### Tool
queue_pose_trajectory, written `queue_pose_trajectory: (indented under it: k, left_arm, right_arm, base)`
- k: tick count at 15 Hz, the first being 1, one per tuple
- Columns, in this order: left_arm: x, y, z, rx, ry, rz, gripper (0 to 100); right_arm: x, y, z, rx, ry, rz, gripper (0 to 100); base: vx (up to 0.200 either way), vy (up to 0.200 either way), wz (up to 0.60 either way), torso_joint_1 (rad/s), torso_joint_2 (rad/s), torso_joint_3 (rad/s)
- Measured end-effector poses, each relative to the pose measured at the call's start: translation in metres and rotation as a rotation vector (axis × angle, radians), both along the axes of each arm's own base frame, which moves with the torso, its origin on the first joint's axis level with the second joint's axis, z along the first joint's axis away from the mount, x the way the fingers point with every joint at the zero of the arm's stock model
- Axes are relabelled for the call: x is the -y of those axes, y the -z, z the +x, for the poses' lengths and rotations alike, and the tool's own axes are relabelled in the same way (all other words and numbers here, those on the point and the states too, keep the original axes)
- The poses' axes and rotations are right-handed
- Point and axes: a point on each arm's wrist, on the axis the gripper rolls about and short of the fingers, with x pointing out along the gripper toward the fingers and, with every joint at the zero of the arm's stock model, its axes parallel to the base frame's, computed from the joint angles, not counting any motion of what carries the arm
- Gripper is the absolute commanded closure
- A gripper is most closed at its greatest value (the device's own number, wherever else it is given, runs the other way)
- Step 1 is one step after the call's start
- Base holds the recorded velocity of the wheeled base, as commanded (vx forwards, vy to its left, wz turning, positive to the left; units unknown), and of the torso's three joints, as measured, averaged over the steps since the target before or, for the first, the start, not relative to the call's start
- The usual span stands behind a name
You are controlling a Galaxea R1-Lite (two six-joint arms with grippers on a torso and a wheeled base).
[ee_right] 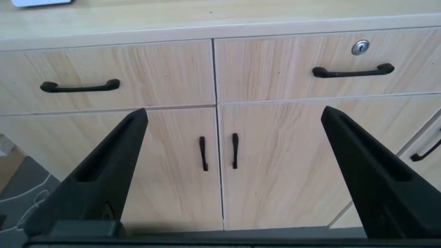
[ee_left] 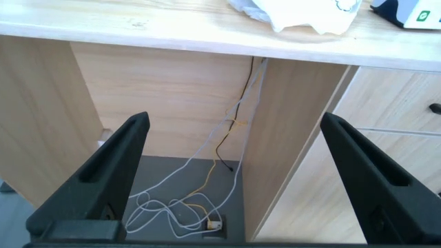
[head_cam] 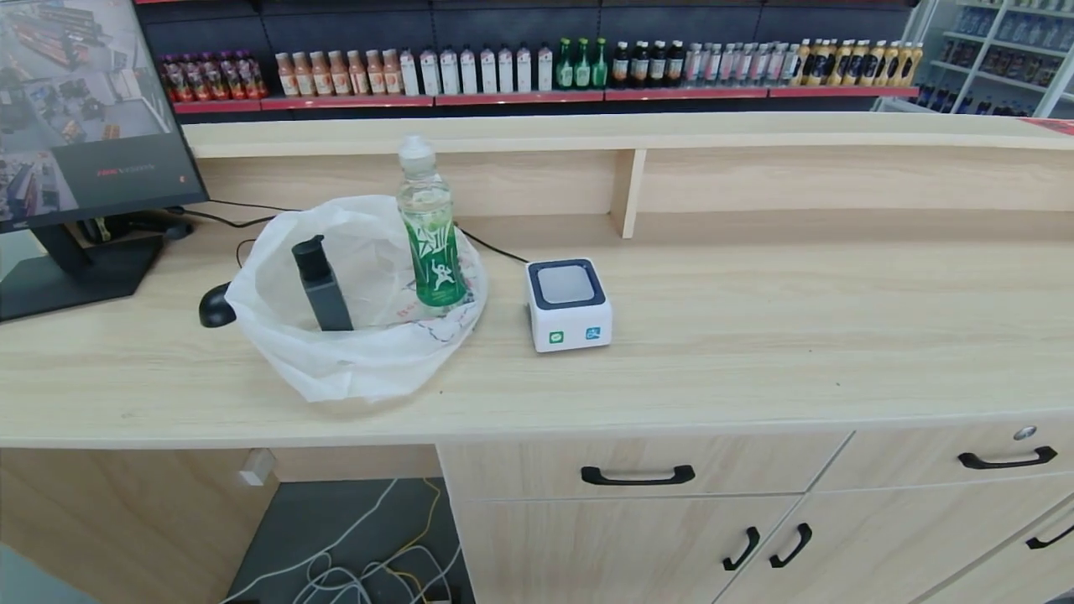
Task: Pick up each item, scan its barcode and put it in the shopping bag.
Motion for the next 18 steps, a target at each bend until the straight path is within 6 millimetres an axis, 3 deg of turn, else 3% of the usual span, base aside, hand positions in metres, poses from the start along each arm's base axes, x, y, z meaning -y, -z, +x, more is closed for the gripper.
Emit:
queue_pose_trajectory:
  k: [18]
  left_arm:
    - [0.0000,0.0000,0.0000,0.000,-0.001,0.002,0]
  right_arm:
    - [0.0001,0.0003,0.0002,0.000,-0.002,0.007,0]
  base:
    - [0.000,0.000,0.00,0.000,0.00,0.000]
